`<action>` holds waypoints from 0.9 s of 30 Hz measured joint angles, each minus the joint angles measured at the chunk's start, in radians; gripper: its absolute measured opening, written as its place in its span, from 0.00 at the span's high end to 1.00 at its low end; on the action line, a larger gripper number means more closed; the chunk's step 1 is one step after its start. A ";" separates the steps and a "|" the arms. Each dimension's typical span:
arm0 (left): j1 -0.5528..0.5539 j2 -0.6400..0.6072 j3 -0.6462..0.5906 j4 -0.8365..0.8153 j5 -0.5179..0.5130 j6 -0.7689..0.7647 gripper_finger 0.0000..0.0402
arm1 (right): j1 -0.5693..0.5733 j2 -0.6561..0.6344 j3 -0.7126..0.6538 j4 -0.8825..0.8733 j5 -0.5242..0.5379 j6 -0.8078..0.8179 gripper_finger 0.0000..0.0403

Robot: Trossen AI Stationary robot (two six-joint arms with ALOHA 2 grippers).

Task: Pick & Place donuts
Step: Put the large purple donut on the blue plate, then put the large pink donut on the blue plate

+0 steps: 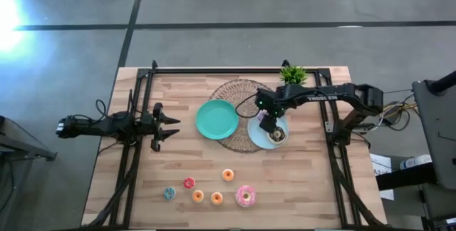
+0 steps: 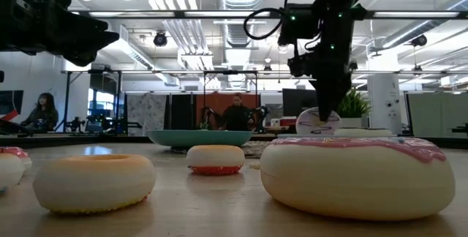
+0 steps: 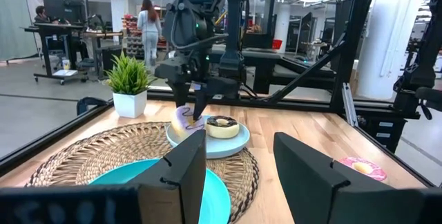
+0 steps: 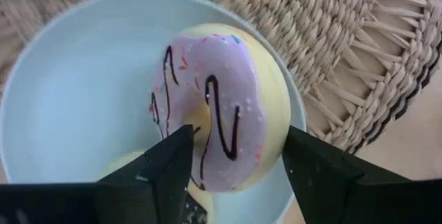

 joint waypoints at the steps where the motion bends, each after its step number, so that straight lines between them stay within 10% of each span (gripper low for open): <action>1: 0.000 0.000 0.000 0.000 0.000 0.000 0.64 | 0.001 0.000 0.000 -0.012 0.013 -0.006 0.48; 15: 0.000 0.000 0.000 0.001 0.000 0.000 0.64 | 0.001 -0.111 0.000 -0.083 0.095 -0.063 0.48; 21: 0.000 0.000 0.000 0.067 0.003 -0.310 0.64 | 0.111 -0.204 0.000 -0.045 -0.200 -0.221 0.49; 27: 0.000 0.000 0.000 0.073 -0.005 -0.398 0.64 | 0.382 -0.165 0.000 0.047 -0.226 -0.212 0.49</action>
